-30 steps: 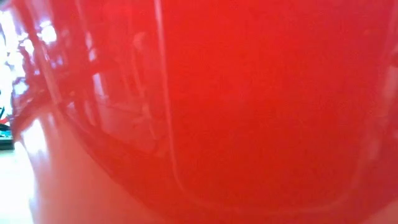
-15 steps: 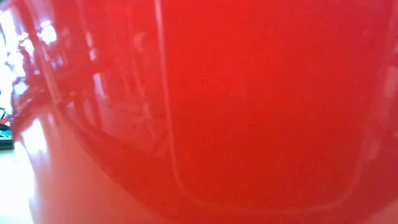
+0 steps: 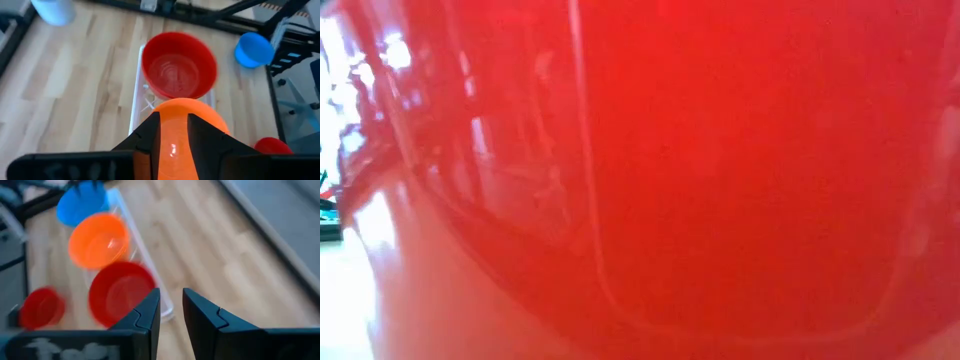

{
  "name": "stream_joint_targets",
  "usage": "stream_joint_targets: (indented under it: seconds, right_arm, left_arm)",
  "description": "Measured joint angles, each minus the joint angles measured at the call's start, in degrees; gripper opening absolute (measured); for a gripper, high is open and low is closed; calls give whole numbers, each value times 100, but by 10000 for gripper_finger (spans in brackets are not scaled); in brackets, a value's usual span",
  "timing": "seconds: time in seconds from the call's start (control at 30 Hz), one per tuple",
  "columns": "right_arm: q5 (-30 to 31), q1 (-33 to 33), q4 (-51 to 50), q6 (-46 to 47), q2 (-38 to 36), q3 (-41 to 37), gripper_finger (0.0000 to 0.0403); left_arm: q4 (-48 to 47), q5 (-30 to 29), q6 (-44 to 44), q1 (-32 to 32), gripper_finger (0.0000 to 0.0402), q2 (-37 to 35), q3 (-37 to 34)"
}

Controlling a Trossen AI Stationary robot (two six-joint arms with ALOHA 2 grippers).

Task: Pick & Place Mini bowls
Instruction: Stack the blue bowl on the blue bowl on the shelf

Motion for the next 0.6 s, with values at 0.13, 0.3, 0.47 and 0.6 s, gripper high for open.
stream_joint_targets:
  seconds: [0.13,0.3,0.47,0.6]
  right_arm:
    - [-354,168,-535,225,23,0,79]
    - [-396,629,-1321,648,22,-9,79]
    - [-407,1427,-1951,934,22,-13,79]
    - [-613,2191,-1888,951,25,-26,79]
  left_arm:
    - [-97,-377,97,-205,81,-457,-4]
    - [-143,-727,102,-545,76,-889,-7]
    - [-176,-1100,157,-894,75,-1196,-7]
    - [-346,-1426,303,-1142,75,-1314,-11]
